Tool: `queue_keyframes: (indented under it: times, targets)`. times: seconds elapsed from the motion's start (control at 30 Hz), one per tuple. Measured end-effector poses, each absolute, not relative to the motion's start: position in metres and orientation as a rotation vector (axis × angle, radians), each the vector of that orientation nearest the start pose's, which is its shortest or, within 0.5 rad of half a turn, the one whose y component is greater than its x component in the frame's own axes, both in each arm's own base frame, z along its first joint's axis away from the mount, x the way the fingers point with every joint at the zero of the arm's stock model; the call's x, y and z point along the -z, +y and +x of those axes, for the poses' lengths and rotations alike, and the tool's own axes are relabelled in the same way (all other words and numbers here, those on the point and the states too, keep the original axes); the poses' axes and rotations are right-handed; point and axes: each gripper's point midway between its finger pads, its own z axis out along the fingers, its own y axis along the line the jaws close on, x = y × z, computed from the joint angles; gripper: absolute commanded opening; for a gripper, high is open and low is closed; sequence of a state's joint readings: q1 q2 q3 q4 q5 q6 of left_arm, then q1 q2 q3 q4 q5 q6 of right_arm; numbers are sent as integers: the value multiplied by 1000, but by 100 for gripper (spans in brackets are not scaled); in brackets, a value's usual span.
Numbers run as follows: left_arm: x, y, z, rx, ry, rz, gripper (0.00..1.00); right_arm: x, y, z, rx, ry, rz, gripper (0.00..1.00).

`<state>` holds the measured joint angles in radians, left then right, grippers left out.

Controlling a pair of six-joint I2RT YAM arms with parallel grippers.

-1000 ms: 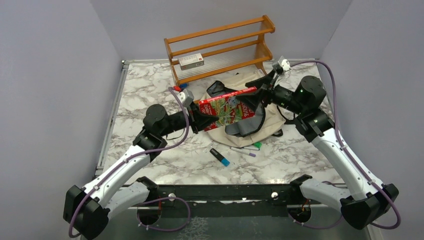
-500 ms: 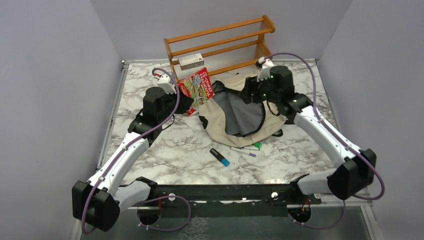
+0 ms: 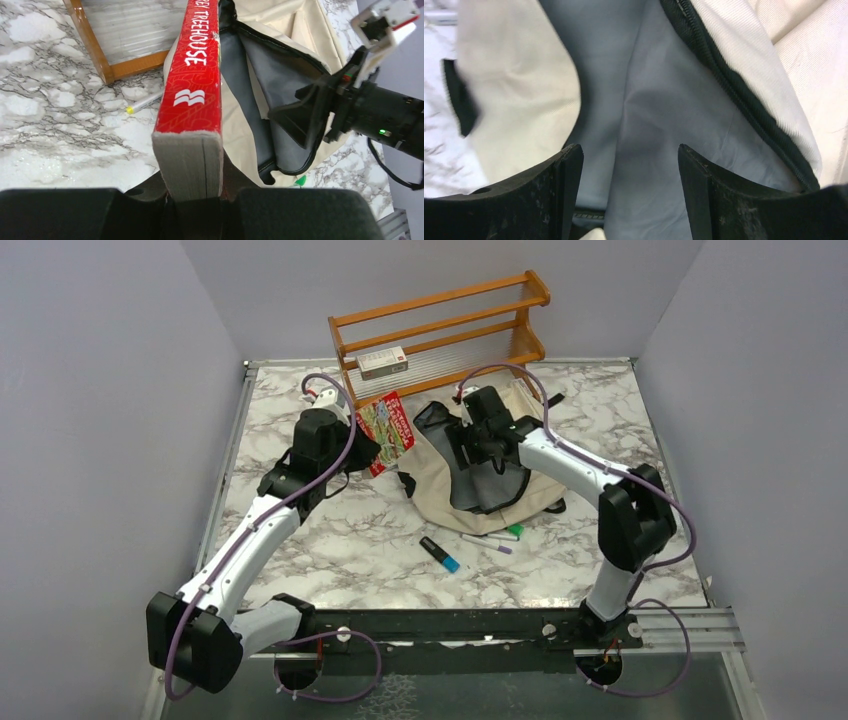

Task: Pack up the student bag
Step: Place the book in the student bag.

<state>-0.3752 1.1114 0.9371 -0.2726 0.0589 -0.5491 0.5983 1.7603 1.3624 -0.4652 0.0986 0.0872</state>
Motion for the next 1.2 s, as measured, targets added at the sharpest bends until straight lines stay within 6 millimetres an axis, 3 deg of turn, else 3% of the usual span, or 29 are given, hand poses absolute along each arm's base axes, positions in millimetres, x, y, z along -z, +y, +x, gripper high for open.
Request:
queue_keyframes:
  times: [0.27, 0.47, 0.67, 1.0, 1.2]
  targets:
    - [-229, -169, 326, 681, 2070, -147, 0, -77, 231, 393, 114, 2377, -651, 64]
    - [-228, -173, 327, 707, 2072, -148, 0, -63, 224, 399, 291, 2355, -705, 27]
    - [-225, -182, 328, 766, 2068, -142, 0, -76, 224, 401, 292, 2325, -698, 2]
    - [-208, -203, 333, 900, 2118, -178, 0, -128, 228, 415, 168, 2275, -584, 1]
    - [-200, -214, 335, 974, 2147, -224, 0, -141, 225, 422, 76, 2276, -507, 1]
